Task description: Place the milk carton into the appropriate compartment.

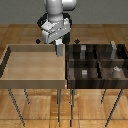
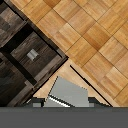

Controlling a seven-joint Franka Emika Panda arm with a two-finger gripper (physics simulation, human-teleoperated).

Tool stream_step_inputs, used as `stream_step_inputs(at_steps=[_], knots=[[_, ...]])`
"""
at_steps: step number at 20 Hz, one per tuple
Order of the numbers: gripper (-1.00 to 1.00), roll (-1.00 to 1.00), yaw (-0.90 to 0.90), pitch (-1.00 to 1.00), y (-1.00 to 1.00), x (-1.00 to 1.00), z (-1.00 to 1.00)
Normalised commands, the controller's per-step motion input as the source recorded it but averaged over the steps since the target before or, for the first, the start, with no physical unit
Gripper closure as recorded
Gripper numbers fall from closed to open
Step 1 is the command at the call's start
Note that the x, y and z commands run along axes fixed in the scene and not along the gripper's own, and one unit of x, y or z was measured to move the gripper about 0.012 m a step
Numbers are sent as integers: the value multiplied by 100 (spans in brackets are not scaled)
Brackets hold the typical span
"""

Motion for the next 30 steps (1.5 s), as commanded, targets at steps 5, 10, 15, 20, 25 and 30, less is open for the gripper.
stream_step_inputs(at_steps=[5,10,15,20,25,30], knots=[[100,0,0,0,100,0,0],[100,0,0,0,100,-3,0],[100,0,0,0,0,-60,0],[100,0,0,0,0,-100,0],[100,0,0,0,0,-100,0],[100,0,0,0,0,-80,-10]])
